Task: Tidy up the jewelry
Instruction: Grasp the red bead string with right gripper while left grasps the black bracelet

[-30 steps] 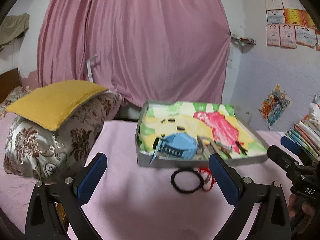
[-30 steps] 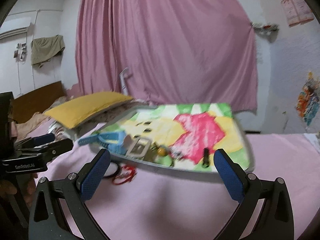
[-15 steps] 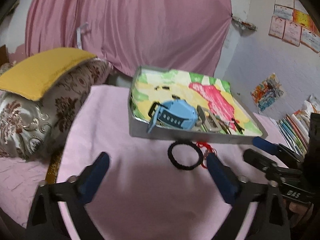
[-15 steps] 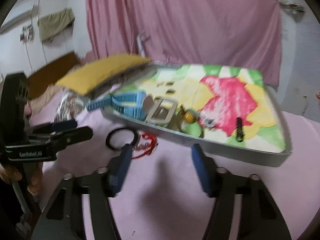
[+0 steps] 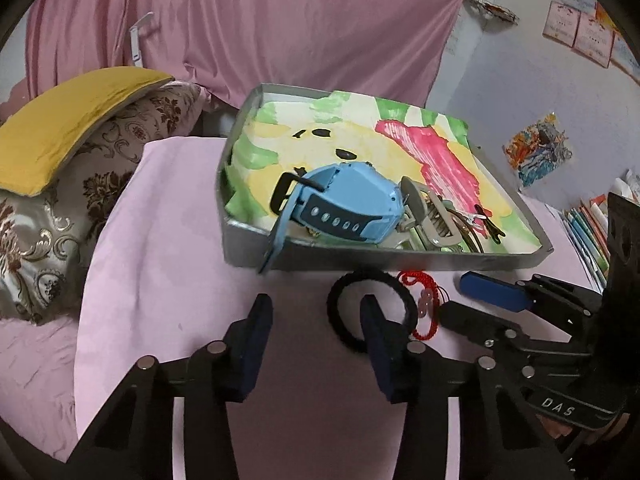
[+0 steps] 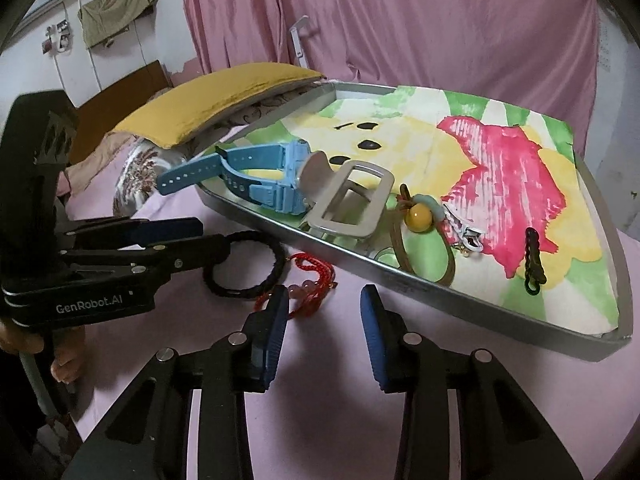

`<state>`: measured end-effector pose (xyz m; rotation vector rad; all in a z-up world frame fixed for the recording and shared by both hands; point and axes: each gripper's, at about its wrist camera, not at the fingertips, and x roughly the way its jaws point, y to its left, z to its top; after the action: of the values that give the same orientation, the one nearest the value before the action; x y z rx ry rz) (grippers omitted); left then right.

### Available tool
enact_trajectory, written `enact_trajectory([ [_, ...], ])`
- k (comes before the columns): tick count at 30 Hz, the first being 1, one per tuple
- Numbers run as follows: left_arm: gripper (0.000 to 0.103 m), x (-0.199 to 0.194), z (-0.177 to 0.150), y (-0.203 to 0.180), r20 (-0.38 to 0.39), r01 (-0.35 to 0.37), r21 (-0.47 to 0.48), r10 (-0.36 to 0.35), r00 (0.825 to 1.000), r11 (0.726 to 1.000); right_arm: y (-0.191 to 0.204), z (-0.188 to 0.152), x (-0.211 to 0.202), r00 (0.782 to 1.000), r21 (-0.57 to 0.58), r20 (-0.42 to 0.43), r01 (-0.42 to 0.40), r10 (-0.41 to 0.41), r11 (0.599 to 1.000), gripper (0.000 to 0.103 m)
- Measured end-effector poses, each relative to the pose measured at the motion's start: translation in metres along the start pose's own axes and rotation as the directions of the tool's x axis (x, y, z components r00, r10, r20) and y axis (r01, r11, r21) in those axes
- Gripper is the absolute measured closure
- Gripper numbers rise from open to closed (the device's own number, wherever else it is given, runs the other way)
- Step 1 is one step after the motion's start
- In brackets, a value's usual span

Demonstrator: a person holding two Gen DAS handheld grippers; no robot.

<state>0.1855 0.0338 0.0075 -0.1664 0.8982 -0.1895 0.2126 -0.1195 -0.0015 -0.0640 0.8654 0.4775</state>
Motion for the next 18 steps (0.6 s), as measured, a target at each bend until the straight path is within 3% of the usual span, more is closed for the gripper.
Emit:
enact_trajectory([
  [3,0.075,0.003,0.004,-0.002,-0.008,-0.02,0.017,0.021,1.0,1.0,0.001,0.002,0.004,1.0,-0.009,-0.016,0.011,-0.012,1.0,0.071],
  [8,0.079,0.007,0.007,-0.007,-0.022,-0.022,0.052,0.023,0.999,0.998,0.009,0.006,0.008,0.999,-0.062,-0.026,0.036,-0.038,0.997,0.071],
  [10,0.081,0.008,0.007,-0.01,-0.026,-0.023,0.069,0.025,0.999,0.997,0.012,0.006,0.006,0.999,-0.085,-0.026,0.036,-0.039,0.996,0.077],
  [14,0.096,0.008,0.006,-0.017,-0.038,-0.051,0.12,0.055,0.998,0.991,0.018,0.004,0.003,0.999,-0.125,-0.035,0.008,-0.013,0.992,0.092],
  [18,0.097,0.005,0.003,-0.016,-0.038,-0.042,0.117,0.047,0.998,0.992,0.016,0.0,-0.001,0.999,-0.13,-0.035,-0.012,0.008,0.992,0.1],
])
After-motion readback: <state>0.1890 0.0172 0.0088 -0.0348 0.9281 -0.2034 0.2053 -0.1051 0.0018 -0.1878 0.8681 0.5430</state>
